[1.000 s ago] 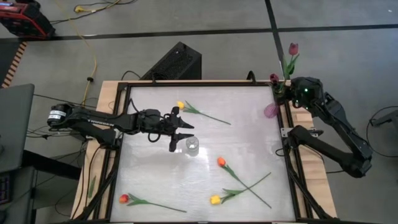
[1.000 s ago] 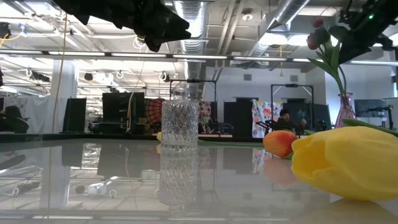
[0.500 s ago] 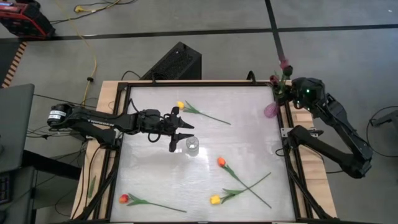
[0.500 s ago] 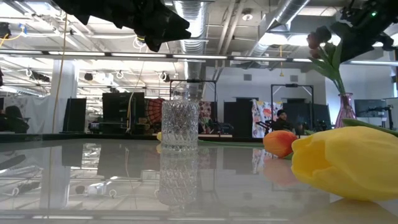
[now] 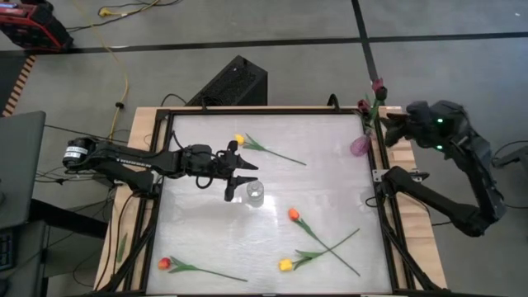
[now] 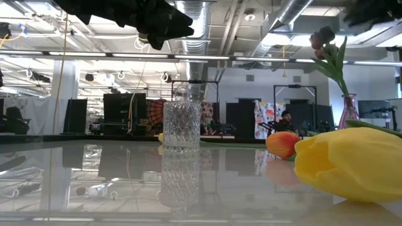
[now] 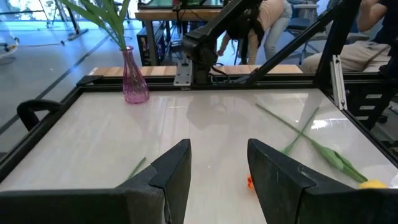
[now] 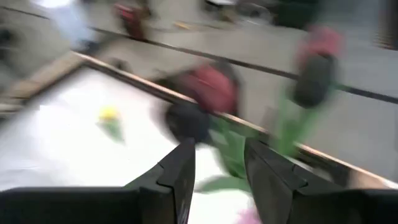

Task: Sort flowers into vase by color
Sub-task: Put the right orange flower into the transparent vase

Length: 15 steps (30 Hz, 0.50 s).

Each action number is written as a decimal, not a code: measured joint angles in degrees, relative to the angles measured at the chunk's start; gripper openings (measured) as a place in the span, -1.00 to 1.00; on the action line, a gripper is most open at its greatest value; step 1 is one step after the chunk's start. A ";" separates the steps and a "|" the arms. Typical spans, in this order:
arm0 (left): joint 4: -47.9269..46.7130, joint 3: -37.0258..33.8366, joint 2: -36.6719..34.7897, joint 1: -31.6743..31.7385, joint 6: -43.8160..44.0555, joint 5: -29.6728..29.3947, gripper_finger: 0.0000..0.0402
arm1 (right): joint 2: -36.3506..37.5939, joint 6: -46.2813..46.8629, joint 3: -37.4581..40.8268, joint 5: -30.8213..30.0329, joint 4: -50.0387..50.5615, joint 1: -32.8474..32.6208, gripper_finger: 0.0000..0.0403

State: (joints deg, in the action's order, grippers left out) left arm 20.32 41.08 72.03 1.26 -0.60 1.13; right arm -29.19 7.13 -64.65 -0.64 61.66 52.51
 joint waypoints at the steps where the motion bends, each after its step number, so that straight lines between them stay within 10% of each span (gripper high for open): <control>1: 0.01 0.00 0.00 0.01 -0.05 0.00 -0.27 | 0.00 0.36 -1.20 3.33 -0.34 0.00 -0.19; 8: 0.14 0.00 0.00 0.01 0.14 0.04 -0.27 | -0.34 8.42 -3.75 26.76 -14.05 0.00 -0.22; 15: 1.84 0.00 0.00 0.09 -0.16 0.04 -0.27 | -3.79 16.85 -3.45 36.77 -28.94 -1.02 -0.23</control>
State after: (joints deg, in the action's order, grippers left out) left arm 22.17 41.08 72.03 1.35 -0.75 1.17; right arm -32.98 23.98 -68.10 36.12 32.72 51.49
